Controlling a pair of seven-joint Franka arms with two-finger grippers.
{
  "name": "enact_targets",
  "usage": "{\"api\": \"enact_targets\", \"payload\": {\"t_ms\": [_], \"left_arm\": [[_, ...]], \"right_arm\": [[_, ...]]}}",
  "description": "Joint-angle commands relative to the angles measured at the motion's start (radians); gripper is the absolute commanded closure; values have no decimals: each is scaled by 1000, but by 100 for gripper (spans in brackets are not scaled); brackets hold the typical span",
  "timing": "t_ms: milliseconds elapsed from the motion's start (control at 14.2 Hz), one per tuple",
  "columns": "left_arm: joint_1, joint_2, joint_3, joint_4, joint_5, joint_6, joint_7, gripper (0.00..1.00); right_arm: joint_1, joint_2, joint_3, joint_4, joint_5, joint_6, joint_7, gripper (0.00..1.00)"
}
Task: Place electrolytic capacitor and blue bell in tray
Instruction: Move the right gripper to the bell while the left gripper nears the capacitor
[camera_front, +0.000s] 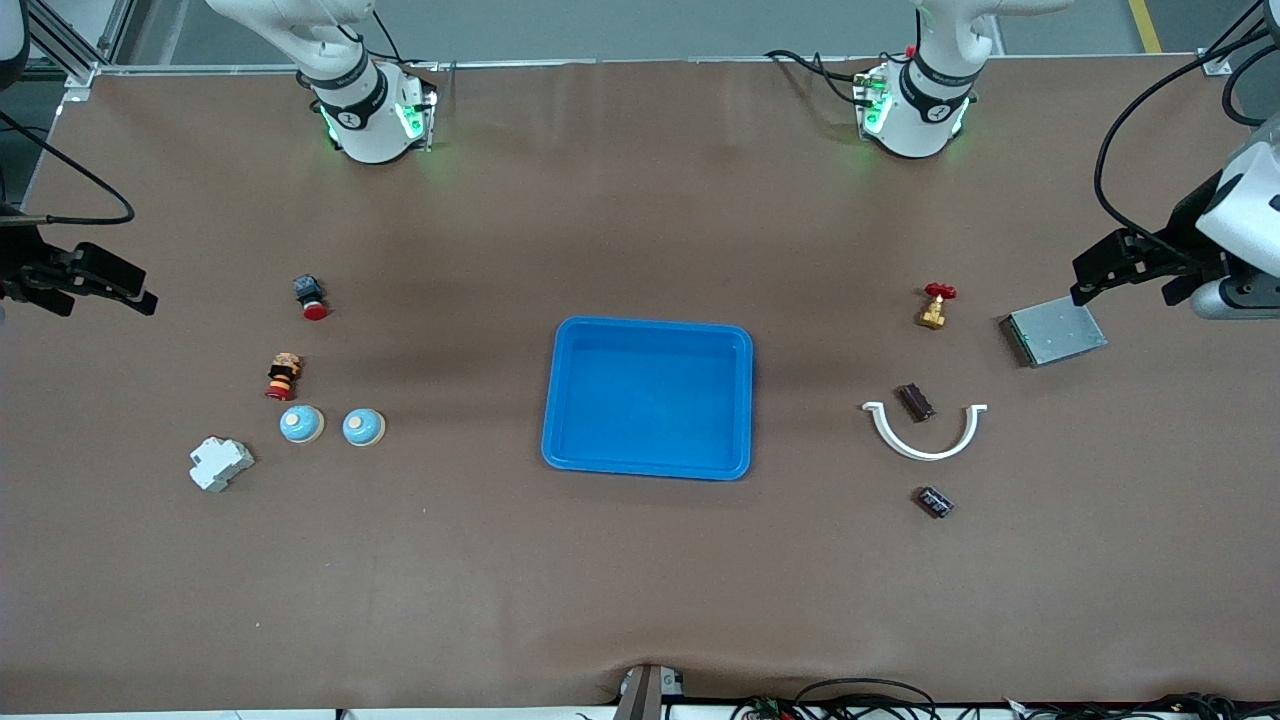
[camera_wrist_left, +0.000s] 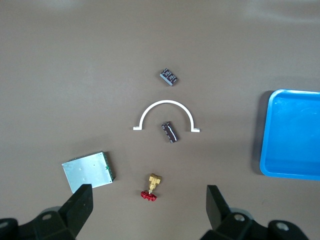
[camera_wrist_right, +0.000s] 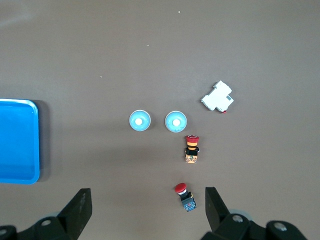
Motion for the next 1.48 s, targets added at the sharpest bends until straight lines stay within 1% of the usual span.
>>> {"api": "enact_targets", "payload": {"t_ms": [0, 141, 352, 633, 773, 844, 914, 1055, 1125, 1266, 1336, 1406], "left_arm": [[9, 9, -5, 6, -15, -3, 17, 0], [1, 28, -5, 32, -3, -6, 14, 0], [3, 35, -6, 35, -9, -8, 20, 0], [-14, 75, -14, 35, -12, -8, 25, 0], [-28, 141, -14, 37, -14, -2, 24, 0], [-36, 176, -14, 38, -14, 10, 17, 0], [-36, 210, -14, 38, -14, 42, 13, 0], [-34, 291, -14, 38, -14, 111, 13, 0], [-34, 330, -13, 38, -14, 156, 11, 0], [-28, 400, -12, 38, -14, 232, 5, 0], [-22, 425, -12, 38, -14, 266, 11, 0], [-22, 445, -12, 40, -14, 297, 13, 0]], "right_arm": [[-1, -25, 5, -24, 3, -5, -9, 0], [2, -25, 3, -26, 1, -5, -13, 0], [1, -28, 3, -26, -1, -19, -9, 0], [-4, -28, -6, -27, -1, -5, -10, 0], [-2, -28, -7, -38, -1, 3, -7, 0], [-4, -33, -6, -70, -1, 26, -7, 0], [-2, -60, -6, -132, -1, 75, -9, 0], [-2, -141, -4, -321, -1, 235, -9, 0], [-4, -161, -4, -405, -1, 306, -7, 0], [-10, -165, -6, -543, -1, 441, -9, 0], [-19, -162, -6, -619, -1, 537, -7, 0], [-36, -157, -6, -698, 1, 666, -18, 0]]}}
